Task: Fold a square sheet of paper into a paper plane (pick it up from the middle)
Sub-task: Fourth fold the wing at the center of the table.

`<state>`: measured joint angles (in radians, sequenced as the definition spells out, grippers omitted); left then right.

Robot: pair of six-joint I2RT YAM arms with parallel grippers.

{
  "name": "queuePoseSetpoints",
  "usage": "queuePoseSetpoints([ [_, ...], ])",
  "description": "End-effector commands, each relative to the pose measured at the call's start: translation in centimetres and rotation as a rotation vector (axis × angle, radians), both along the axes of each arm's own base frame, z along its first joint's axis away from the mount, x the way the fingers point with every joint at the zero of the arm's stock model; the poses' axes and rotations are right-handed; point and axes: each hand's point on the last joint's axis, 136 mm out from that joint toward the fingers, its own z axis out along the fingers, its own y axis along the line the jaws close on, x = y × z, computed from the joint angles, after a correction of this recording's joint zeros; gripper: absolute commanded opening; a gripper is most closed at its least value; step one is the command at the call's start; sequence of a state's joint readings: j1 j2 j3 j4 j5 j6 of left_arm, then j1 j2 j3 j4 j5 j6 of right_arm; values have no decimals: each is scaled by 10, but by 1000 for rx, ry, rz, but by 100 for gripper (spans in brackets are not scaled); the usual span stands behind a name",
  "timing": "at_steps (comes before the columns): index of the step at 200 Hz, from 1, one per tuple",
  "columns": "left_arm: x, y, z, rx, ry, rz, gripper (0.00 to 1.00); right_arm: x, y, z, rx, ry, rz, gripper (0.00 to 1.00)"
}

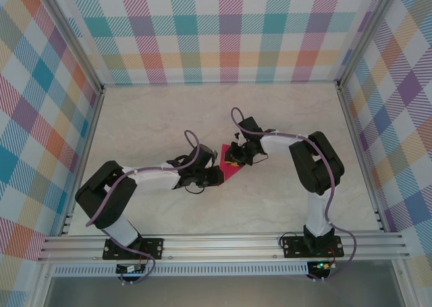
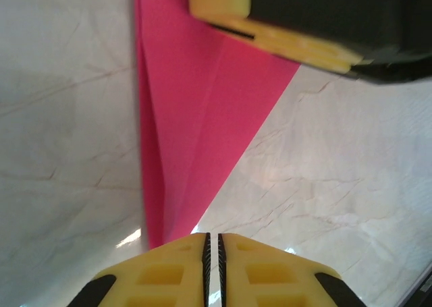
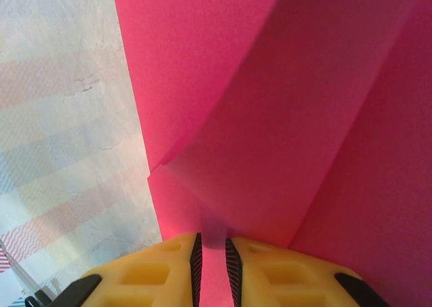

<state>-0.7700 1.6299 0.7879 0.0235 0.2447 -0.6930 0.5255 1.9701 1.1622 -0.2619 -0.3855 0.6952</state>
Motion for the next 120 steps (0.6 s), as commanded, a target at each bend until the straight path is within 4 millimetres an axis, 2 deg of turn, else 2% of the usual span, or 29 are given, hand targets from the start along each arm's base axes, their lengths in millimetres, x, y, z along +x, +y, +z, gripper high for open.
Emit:
queuePoseSetpoints([
  [1,3,0,-15,8,12,27,12,-12,-32,-55,-189,72,-47,22],
  [56,-10,16,-39,91,85,43,8,-12,-32,-55,-190,72,-45,22],
  [120,-26,27,-47,119,140,46,7,-13,-33,-57,-200,76,-47,22],
])
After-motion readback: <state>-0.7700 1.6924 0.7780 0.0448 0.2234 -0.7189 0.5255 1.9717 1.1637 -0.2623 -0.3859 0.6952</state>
